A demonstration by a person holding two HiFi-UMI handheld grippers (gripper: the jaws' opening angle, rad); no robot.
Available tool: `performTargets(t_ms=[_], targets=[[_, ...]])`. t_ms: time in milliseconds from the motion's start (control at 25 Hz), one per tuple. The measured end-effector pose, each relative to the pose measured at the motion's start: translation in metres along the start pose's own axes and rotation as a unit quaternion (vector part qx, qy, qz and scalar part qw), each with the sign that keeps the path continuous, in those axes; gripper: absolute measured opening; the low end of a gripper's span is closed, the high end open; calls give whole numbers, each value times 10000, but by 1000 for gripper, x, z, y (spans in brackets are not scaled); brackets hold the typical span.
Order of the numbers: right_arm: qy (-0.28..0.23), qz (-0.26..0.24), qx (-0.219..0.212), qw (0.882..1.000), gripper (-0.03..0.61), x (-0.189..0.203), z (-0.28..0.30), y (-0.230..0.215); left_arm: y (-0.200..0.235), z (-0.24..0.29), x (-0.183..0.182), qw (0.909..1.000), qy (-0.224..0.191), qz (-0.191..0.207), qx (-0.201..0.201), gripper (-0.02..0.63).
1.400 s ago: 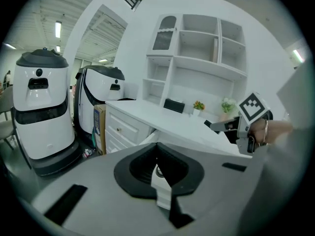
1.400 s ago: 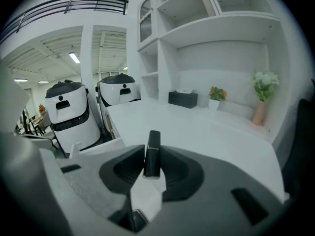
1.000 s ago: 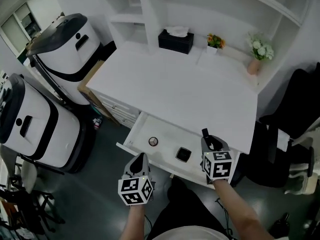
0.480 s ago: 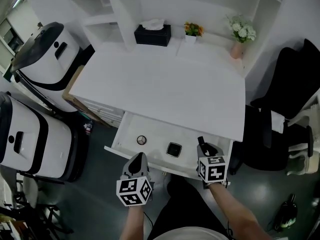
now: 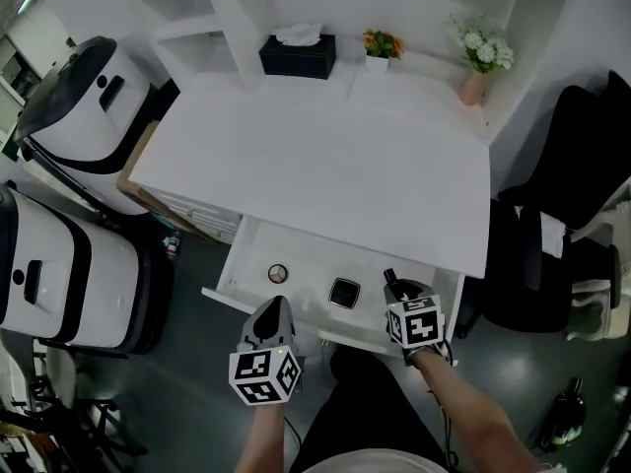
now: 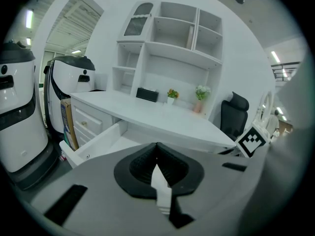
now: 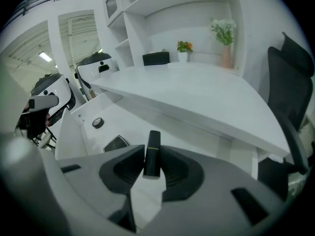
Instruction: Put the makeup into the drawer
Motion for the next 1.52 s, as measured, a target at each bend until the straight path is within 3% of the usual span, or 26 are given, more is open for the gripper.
performTargets(t_ms=[400,720,1520], targets=[[417,-593,-88,9973,103,3,31,-9,13,9,0,9998,50,-100,-151,-2],[613,-1359,52,9888,103,14,51,-18,17,14,0,9995,82,-158,-246,-2],[619,-1194,-84,9909,104,28,61,-20,18,18,5,9989,171,-184,-394,0]])
Point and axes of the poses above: the fingertips, and each gripper's own axes: z forward along the fingers, y to its left, x out of its underside, the point moved 1 cm from there along -z, backward along the fingers, and after that the axes turned 2 degrees about -x, right-handed, at the moved point
